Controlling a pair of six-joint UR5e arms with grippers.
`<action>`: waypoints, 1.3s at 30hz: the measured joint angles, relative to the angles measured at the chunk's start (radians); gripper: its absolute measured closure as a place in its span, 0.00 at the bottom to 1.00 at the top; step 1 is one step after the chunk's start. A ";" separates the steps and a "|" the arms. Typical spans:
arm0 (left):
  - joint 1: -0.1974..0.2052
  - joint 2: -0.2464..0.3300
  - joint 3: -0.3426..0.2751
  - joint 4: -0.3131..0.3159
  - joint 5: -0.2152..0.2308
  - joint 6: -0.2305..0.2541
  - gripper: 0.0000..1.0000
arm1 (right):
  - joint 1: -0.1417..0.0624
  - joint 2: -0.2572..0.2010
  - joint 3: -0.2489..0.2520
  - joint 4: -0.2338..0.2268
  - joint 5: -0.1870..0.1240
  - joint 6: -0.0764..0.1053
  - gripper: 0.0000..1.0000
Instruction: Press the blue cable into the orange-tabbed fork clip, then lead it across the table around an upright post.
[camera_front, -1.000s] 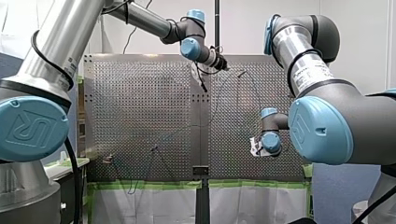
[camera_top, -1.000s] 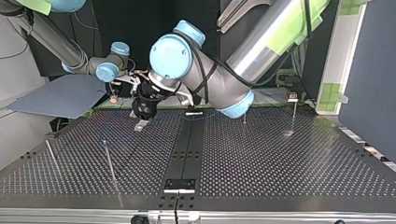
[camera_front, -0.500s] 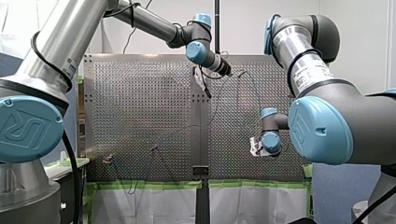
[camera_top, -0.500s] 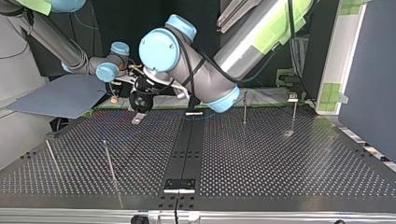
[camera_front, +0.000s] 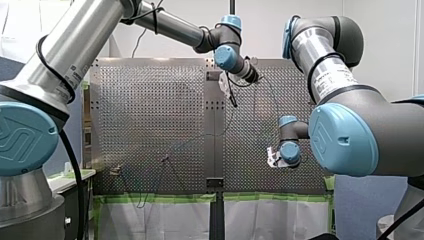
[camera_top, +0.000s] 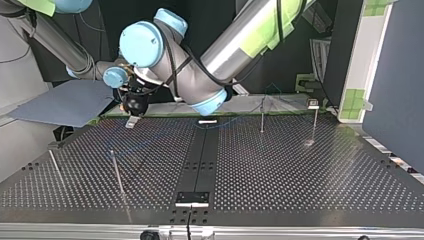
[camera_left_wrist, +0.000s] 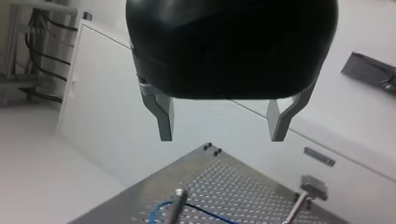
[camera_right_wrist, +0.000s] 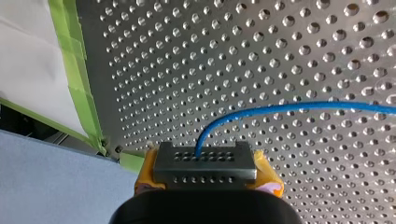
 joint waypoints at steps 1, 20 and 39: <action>-0.001 0.000 0.004 0.000 -0.007 0.004 0.02 | 0.001 0.000 0.000 0.000 -0.001 0.000 1.00; 0.010 -0.035 0.016 0.013 -0.153 0.039 0.02 | 0.006 0.000 0.000 0.000 -0.013 0.005 1.00; 0.037 -0.086 0.097 0.039 -0.158 0.031 0.02 | 0.013 -0.001 0.000 0.000 -0.013 0.003 1.00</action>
